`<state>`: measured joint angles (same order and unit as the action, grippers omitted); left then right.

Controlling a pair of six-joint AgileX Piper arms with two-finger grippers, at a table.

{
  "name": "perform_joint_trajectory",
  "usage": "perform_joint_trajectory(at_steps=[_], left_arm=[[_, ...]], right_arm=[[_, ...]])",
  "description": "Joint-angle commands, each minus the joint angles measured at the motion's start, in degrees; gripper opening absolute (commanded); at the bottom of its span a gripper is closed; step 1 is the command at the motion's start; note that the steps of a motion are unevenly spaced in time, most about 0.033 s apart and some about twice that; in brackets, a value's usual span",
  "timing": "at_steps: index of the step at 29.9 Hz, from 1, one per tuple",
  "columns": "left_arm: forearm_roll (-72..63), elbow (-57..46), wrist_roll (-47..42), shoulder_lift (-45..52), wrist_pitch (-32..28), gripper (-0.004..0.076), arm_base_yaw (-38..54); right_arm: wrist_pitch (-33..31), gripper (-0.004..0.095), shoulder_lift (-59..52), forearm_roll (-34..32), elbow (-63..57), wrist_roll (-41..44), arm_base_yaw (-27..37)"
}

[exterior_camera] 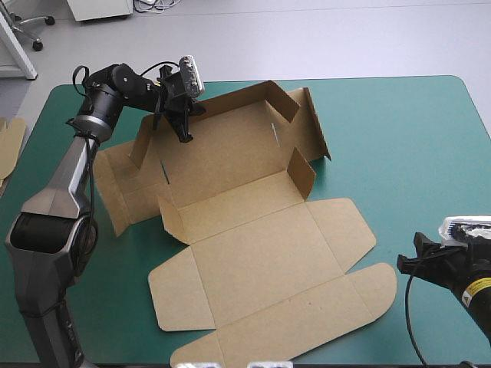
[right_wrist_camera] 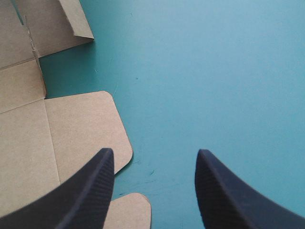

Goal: Fold the box

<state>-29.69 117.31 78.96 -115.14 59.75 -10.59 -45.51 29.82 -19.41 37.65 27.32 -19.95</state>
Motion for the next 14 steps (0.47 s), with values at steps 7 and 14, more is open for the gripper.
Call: perform_joint_trajectory(at_steps=[7, 14], left_arm=[[10.8, 3.5, 6.7, 4.8, -1.8, -0.0015, -8.4], [19.0, -3.7, 4.7, 8.3, -8.0, -0.0015, -15.4]], right_arm=[[3.1, 0.0484, 0.6, -14.5, 2.9, 11.2, 0.2], [-1.9, 0.0442, 4.5, -25.3, 8.3, 13.0, 0.2]])
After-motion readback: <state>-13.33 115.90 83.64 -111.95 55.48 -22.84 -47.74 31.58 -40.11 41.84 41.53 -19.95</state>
